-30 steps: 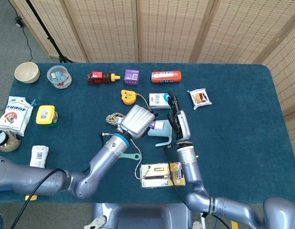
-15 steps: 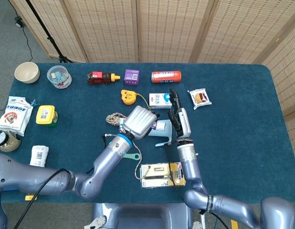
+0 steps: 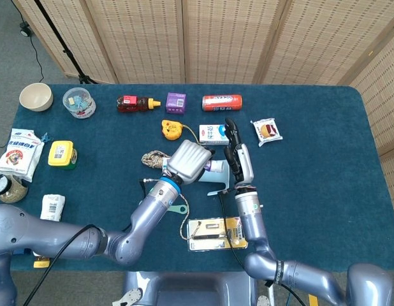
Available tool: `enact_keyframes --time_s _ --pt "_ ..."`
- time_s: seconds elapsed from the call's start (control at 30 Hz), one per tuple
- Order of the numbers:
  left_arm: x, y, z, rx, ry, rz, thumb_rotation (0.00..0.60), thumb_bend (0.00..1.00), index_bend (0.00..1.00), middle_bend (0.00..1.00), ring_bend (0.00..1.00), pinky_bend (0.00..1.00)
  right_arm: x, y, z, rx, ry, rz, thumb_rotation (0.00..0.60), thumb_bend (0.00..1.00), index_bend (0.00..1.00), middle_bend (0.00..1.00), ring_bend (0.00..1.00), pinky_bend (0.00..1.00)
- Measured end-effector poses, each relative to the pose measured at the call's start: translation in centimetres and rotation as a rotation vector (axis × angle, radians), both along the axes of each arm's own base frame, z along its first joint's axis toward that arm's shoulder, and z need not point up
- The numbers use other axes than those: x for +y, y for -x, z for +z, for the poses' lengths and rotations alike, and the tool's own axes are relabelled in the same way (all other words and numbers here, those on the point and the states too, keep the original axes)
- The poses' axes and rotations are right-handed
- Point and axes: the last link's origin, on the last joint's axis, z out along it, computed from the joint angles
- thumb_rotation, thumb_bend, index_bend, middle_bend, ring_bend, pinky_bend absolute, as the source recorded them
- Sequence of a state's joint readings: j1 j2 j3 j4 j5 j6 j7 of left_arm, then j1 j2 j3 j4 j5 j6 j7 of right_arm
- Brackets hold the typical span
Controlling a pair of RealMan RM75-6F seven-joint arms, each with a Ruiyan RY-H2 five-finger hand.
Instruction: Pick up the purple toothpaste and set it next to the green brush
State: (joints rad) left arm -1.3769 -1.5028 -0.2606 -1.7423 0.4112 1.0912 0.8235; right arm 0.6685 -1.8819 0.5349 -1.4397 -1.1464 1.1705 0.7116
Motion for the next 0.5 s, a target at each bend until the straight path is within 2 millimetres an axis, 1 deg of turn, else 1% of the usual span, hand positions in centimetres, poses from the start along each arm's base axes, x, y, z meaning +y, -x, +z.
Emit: enact_keyframes --time_s 0.5 --pt "0.08 -0.82 -0.62 -0.025 0.014 0.024 0.600 1.00 0.62 0.48 0.54 0.58 -0.02 -0.17 -0.13 -0.015 -0.007 0.003 0.122 0.00 0.00 0.00 0.00 0.00"
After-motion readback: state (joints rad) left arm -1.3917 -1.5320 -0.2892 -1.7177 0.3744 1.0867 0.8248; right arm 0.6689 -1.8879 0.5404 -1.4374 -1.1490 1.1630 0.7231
